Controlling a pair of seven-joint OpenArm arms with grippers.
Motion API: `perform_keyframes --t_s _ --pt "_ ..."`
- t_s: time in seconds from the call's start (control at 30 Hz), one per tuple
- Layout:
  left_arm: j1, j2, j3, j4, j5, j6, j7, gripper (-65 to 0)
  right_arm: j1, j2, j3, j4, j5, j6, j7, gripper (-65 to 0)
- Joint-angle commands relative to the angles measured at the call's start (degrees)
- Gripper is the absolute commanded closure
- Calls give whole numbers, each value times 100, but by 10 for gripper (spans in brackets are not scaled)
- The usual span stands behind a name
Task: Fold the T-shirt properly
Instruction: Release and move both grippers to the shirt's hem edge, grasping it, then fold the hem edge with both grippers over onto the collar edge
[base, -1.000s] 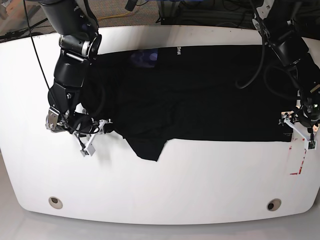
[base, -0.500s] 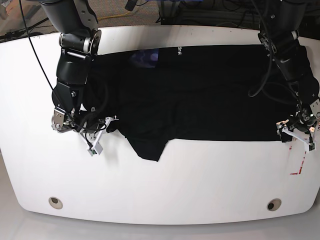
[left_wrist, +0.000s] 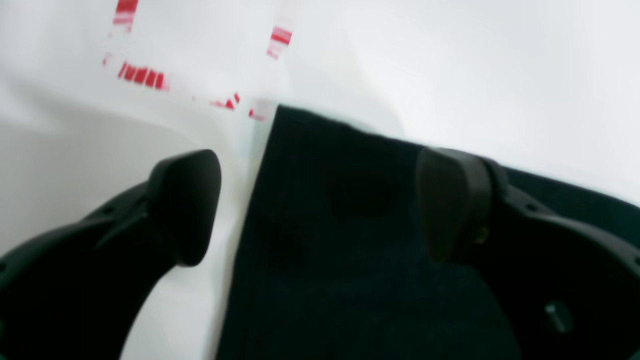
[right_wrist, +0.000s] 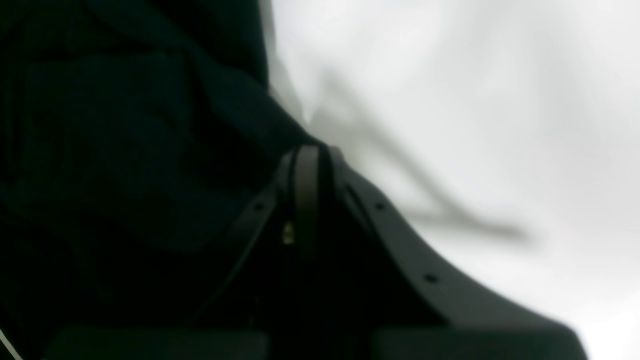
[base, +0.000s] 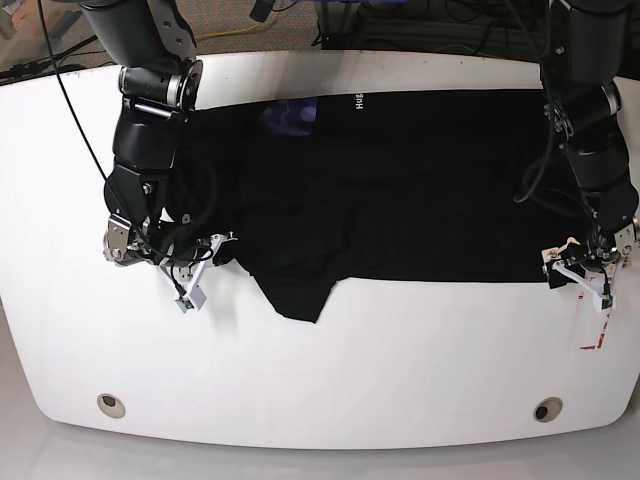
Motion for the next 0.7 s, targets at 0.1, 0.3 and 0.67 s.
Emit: perform_keyframes --t_s 0.1,0.3,0.67 --pt "-153 -85 221 -136 -30 -259 -90 -472 182 32 9 100 -10 8 -15 0" --pt "-171 -77 221 -294 -12 -628 -99 -237 147 32 9 618 -10 8 -32 0" --pt "207 82 221 1095 -21 -1173 15 0 402 225 -9 944 -19 8 -111 0"
